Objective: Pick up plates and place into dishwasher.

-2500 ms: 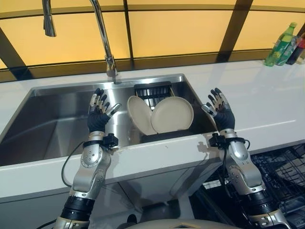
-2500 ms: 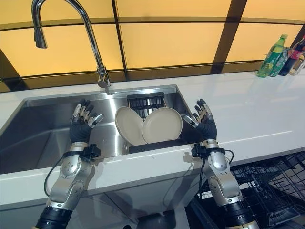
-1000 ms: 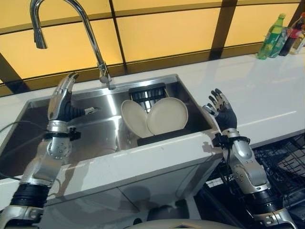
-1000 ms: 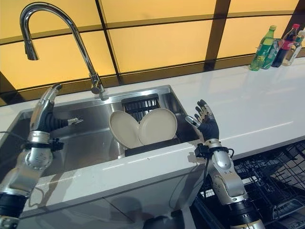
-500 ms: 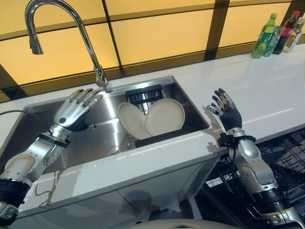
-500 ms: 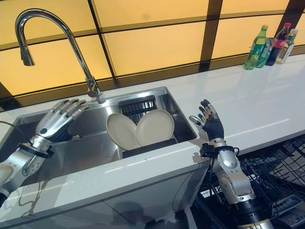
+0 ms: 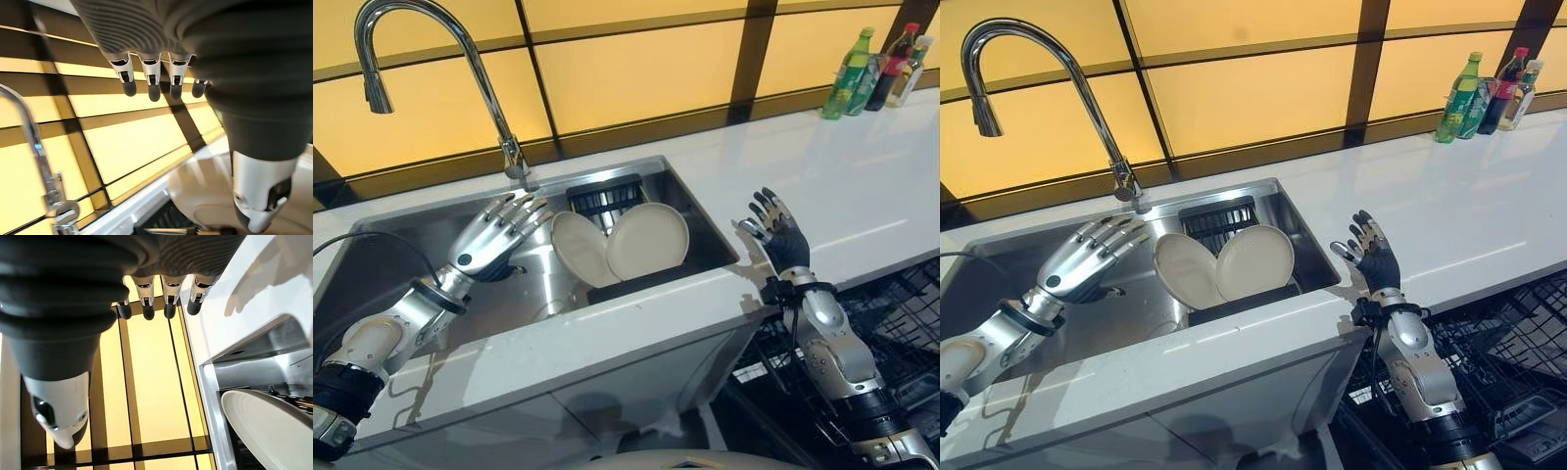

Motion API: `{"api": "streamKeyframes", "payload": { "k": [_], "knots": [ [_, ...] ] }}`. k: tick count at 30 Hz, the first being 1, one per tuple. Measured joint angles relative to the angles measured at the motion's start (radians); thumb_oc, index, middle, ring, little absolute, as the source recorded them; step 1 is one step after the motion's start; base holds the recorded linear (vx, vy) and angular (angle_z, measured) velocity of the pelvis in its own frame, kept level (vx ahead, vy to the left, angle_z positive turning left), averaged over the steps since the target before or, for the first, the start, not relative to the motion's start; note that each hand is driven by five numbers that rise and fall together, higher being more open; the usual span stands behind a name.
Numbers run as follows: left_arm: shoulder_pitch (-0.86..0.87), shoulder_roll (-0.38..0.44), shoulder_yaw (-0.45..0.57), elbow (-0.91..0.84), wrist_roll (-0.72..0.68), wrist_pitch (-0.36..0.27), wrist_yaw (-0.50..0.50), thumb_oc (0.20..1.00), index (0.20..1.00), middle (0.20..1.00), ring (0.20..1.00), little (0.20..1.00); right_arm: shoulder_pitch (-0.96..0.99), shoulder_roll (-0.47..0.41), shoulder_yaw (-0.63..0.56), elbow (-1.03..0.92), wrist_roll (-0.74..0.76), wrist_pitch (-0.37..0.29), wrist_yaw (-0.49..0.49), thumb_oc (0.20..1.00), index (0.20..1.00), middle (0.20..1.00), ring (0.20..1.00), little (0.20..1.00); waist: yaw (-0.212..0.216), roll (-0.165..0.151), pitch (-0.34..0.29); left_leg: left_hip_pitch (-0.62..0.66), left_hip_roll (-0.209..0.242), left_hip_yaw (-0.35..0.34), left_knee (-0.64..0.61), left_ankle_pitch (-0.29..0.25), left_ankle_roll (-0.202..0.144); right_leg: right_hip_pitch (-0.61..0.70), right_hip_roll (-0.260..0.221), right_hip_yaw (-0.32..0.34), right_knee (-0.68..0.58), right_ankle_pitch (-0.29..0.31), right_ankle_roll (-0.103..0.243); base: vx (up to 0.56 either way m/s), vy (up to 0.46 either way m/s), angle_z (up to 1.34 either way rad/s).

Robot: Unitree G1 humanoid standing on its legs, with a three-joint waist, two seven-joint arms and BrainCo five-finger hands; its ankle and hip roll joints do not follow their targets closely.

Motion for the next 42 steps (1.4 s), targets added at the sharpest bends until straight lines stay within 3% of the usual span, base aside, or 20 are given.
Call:
{"api": "streamKeyframes", "payload": {
  "k": [9, 19, 29, 31, 33, 35, 38, 42],
  "knots": [
    [-0.058, -0.026, -0.07, 0.06, 0.019, 0.091, 0.045, 1.0, 1.0, 1.0, 1.0, 1.0, 0.002, 0.001, 0.02, 0.011, 0.0, 0.0, -0.014, 1.0, 1.0, 1.0, 1.0, 1.0, -0.027, 0.001, -0.001, -0.011, -0.001, 0.009, 0.0, 0.001, 0.002, -0.016, -0.001, 0.011, 0.0, 0.005, 0.001, 0.02, 0.011, -0.03],
    [-0.109, -0.059, -0.174, 0.082, 0.058, 0.086, -0.04, 1.0, 1.0, 1.0, 1.0, 1.0, 0.002, 0.001, 0.046, 0.013, 0.0, 0.001, -0.033, 1.0, 1.0, 1.0, 1.0, 1.0, -0.053, 0.018, 0.013, -0.015, -0.005, 0.028, 0.0, -0.001, 0.005, -0.034, -0.01, 0.035, -0.001, 0.012, 0.008, 0.01, 0.033, -0.07],
    [-0.228, -0.063, -0.241, 0.127, 0.046, 0.073, -0.155, 1.0, 1.0, 1.0, 1.0, 1.0, -0.084, -0.035, 0.063, 0.013, 0.0, -0.004, -0.048, 1.0, 1.0, 1.0, 1.0, 1.0, -0.056, 0.038, 0.079, -0.047, -0.006, 0.051, 0.001, 0.006, 0.014, -0.083, -0.011, 0.065, 0.0, 0.032, 0.014, -0.04, 0.024, -0.08],
    [-0.263, -0.062, -0.244, 0.143, 0.033, 0.078, -0.185, 0.868, 0.868, 0.868, 0.868, 0.868, -0.1, -0.035, 0.066, 0.013, 0.0, -0.004, -0.054, 1.0, 1.0, 1.0, 1.0, 1.0, -0.056, 0.039, 0.099, -0.047, -0.01, 0.052, 0.001, 0.007, 0.016, -0.085, -0.013, 0.067, -0.001, 0.036, 0.015, 0.0, 0.0, 0.0],
    [-0.275, -0.062, -0.244, 0.15, 0.014, 0.089, -0.197, 0.846, 0.846, 0.846, 0.846, 0.846, -0.103, -0.035, 0.066, 0.012, 0.0, -0.012, -0.052, 1.0, 1.0, 1.0, 1.0, 1.0, -0.056, 0.037, 0.107, -0.047, -0.01, 0.052, 0.001, 0.007, 0.016, -0.085, -0.013, 0.067, -0.001, 0.036, 0.015, 0.03, 0.017, -0.01],
    [-0.279, -0.062, -0.244, 0.151, 0.011, 0.091, -0.197, 0.561, 0.561, 0.561, 0.561, 0.561, -0.103, -0.036, 0.066, 0.011, 0.0, -0.015, -0.051, 1.0, 1.0, 1.0, 1.0, 1.0, -0.056, 0.036, 0.109, -0.046, -0.012, 0.053, 0.001, 0.007, 0.016, -0.084, -0.013, 0.067, -0.001, 0.036, 0.015, 0.03, 0.022, 0.0],
    [-0.279, -0.061, -0.244, 0.156, 0.014, 0.091, -0.197, 0.2, 0.2, 0.2, 0.2, 0.2, -0.103, -0.036, 0.064, 0.011, 0.0, -0.021, -0.05, 1.0, 1.0, 1.0, 1.0, 1.0, -0.055, 0.035, 0.114, -0.045, -0.013, 0.052, 0.001, 0.007, 0.016, -0.08, -0.014, 0.066, -0.001, 0.036, 0.015, 0.04, 0.023, 0.01],
    [-0.278, -0.061, -0.244, 0.171, 0.017, 0.091, -0.191, 0.2, 0.2, 0.2, 0.2, 0.2, -0.106, -0.036, 0.063, 0.011, 0.0, -0.021, -0.049, 1.0, 1.0, 1.0, 1.0, 1.0, -0.055, 0.035, 0.122, -0.043, -0.014, 0.051, 0.001, 0.007, 0.017, -0.076, -0.015, 0.064, -0.001, 0.036, 0.016, 0.05, 0.019, 0.02]
  ]
}}
